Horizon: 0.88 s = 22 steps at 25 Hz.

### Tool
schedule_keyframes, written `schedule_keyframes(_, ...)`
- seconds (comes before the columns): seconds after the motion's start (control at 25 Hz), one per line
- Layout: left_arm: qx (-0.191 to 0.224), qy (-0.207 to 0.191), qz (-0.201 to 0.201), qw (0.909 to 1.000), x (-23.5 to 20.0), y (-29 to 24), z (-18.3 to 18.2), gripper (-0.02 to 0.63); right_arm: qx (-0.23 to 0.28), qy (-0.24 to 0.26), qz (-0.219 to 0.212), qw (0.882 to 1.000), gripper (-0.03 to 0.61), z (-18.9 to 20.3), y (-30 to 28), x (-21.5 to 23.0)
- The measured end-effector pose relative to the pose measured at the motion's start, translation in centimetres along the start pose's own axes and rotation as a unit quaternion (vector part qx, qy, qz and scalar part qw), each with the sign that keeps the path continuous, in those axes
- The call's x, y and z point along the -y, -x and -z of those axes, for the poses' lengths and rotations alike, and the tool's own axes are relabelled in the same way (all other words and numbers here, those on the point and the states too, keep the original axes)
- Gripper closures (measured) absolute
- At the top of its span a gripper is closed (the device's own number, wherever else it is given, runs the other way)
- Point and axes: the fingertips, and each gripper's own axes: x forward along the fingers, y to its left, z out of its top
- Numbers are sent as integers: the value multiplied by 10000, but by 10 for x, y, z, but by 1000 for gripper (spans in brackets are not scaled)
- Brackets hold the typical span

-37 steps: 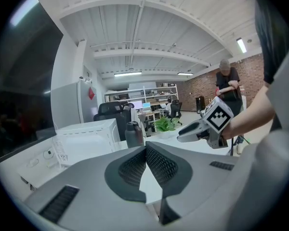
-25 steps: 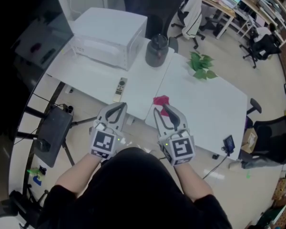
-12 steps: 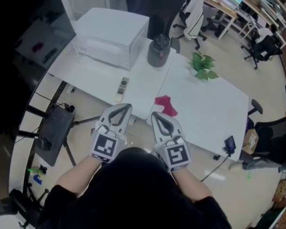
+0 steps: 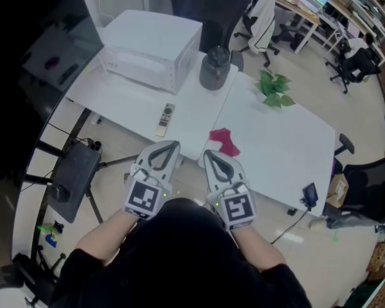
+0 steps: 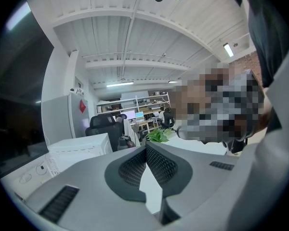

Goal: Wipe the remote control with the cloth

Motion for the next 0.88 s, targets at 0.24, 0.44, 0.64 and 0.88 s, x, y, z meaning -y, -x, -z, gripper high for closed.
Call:
schedule_keyframes(0.24,4,16,-4,10000,0,-1,0,612,-1,23,2,10000,571,-2,-1,1)
schedule_keyframes(0.44,-1,17,-13,10000,1,-1,1,612,17,51,1,10000,571,-2,0,1)
schedule_keyframes(0.64,14,-1,-12,10000,2,0,-1,612,21,84,0,10000,571,-3,0,0)
schedule_keyframes(0.88,10,33,-18,10000,1,1,0,612,0,63,5,10000,571,-4,0,-1)
